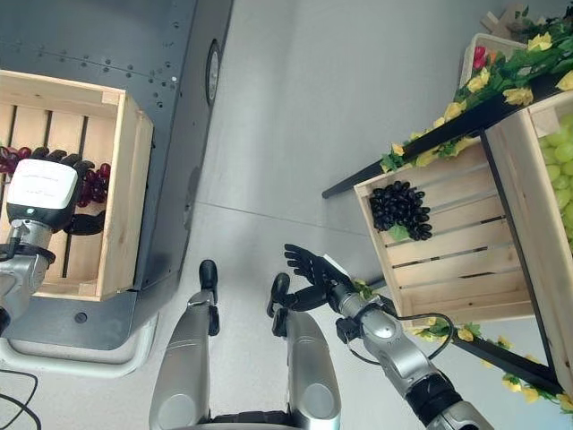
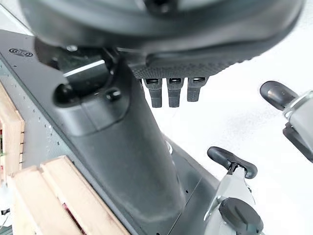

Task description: Pick up the fruits from the basket on one side to the basket on the other side

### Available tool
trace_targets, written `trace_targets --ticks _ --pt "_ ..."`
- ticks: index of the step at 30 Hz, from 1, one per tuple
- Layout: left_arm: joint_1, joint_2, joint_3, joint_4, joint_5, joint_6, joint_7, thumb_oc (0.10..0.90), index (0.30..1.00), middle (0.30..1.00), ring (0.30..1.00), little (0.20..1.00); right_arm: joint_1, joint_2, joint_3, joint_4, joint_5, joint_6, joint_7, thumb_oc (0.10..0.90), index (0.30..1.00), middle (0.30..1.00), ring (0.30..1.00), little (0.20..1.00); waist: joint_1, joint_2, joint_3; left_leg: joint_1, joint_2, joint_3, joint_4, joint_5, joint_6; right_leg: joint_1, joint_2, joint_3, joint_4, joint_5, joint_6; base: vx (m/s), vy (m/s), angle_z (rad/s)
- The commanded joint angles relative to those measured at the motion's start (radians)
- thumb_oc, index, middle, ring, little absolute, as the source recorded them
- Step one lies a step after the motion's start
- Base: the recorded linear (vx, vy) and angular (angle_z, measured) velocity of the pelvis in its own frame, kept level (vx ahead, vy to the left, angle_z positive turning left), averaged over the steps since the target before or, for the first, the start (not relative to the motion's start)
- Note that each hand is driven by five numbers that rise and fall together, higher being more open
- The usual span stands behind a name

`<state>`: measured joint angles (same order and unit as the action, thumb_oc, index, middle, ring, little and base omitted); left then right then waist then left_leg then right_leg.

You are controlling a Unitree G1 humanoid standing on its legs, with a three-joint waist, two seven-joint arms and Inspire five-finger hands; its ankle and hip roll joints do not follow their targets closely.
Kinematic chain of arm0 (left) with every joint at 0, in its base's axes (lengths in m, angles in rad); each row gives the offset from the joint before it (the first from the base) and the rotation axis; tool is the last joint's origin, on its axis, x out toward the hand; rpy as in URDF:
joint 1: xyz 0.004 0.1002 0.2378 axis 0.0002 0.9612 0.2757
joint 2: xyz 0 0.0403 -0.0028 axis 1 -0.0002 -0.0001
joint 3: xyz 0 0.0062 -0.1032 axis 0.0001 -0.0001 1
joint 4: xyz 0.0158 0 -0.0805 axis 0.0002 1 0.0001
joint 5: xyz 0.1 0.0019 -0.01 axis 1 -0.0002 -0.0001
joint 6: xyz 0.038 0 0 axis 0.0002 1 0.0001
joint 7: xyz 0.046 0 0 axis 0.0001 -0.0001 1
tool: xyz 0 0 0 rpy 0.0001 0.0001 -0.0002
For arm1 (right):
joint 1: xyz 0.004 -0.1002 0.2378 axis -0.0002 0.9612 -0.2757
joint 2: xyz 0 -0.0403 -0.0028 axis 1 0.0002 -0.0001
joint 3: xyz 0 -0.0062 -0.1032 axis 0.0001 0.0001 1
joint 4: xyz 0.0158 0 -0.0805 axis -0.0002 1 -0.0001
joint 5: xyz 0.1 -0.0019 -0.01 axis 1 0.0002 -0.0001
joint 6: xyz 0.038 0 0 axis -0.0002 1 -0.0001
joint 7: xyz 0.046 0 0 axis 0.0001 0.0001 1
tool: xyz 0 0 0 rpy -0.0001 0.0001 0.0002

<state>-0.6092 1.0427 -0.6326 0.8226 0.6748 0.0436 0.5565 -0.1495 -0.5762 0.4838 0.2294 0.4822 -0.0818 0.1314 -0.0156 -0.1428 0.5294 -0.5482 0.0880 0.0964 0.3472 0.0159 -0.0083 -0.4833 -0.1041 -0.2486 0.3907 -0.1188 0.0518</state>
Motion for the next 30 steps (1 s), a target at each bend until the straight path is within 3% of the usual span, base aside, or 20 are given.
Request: trace_targets --ticks 1,6,12,18,20,21,22,30 --pt "-0.079 0.044 0.015 0.017 0.009 0.093 -0.084 0.8 0.9 0.9 0.9 0.9 -0.008 -0.041 -0.01 -0.116 0.054 -0.06 -0.03 0.8 0.9 0.9 0.9 0.9 -0.002 0.017 -0.009 -0.033 -0.036 0.094 0.095 -0.093 -0.003 0.071 0.029 -0.027 -0.043 0.011 0.008 0.0 0.04 0.0" --pt "-0.12 0.019 -0.039 0.053 0.005 0.196 -0.258 0.8 0.9 0.9 0.9 0.9 -0.029 -0.052 -0.006 -0.133 0.057 -0.043 -0.056 0.8 0.9 0.9 0.9 0.9 -0.011 0.014 -0.009 -0.038 -0.042 0.099 0.073 -0.079 -0.004 0.056 0.023 -0.026 -0.064 0.026 0.014 0.0 0.014 0.0" --pt "-0.142 -0.009 -0.06 0.057 0.012 0.302 -0.322 0.8 0.9 0.9 0.9 0.9 -0.052 -0.046 -0.001 -0.13 0.057 -0.039 -0.085 0.8 0.9 0.9 0.9 0.9 -0.008 0.017 -0.009 -0.049 -0.044 0.099 0.069 -0.074 -0.004 0.039 0.014 -0.035 -0.056 0.024 0.013 0.0 0.0 -0.01" --pt "-0.143 -0.028 -0.055 0.071 0.052 0.345 -0.361 0.8 0.9 0.9 0.9 0.9 -0.055 -0.04 -0.007 -0.12 0.062 -0.039 -0.102 0.8 0.9 0.9 0.9 0.9 -0.002 0.019 -0.009 -0.047 -0.049 0.093 0.073 -0.074 -0.007 0.034 0.003 -0.043 -0.045 0.022 0.014 0.0 -0.002 0.01" --pt "-0.142 -0.041 -0.053 0.072 0.082 0.352 -0.373 0.687 0.731 0.731 0.731 0.731 -0.056 -0.038 -0.007 -0.123 0.063 -0.036 -0.11 0.8 0.9 0.9 0.9 0.9 -0.001 0.019 -0.009 -0.046 -0.05 0.091 0.076 -0.074 -0.007 0.029 -0.001 -0.043 -0.037 0.021 0.014 0.0 0.0 0.0" --pt "-0.147 -0.046 -0.057 0.076 0.102 0.349 -0.365 0.508 0.462 0.462 0.462 0.462 -0.059 -0.039 -0.005 -0.124 0.063 -0.034 -0.116 0.8 0.9 0.9 0.9 0.9 -0.001 0.019 -0.009 -0.039 -0.052 0.092 0.073 -0.074 -0.005 0.029 -0.003 -0.044 -0.034 0.021 0.014 0.0 0.0 0.0" --pt "-0.148 -0.048 -0.056 0.077 0.108 0.348 -0.362 0.4 0.3 0.3 0.3 0.3 -0.06 -0.039 -0.006 -0.123 0.066 -0.033 -0.118 0.8 0.9 0.9 0.9 0.9 -0.001 0.02 -0.009 -0.037 -0.052 0.093 0.072 -0.074 -0.005 0.028 -0.004 -0.045 -0.032 0.021 0.015 0.0 0.0 0.0" --pt "-0.145 -0.059 -0.043 0.059 0.109 0.318 -0.325 0.4 0.3 0.3 0.3 0.3 -0.045 -0.042 -0.019 -0.126 0.05 -0.022 -0.126 0.8 0.9 0.9 0.9 0.9 -0.002 0.035 -0.009 -0.021 -0.06 0.089 0.068 -0.07 -0.008 0.023 -0.016 -0.041 -0.026 0.026 0.019 0.01 0.007 0.02"
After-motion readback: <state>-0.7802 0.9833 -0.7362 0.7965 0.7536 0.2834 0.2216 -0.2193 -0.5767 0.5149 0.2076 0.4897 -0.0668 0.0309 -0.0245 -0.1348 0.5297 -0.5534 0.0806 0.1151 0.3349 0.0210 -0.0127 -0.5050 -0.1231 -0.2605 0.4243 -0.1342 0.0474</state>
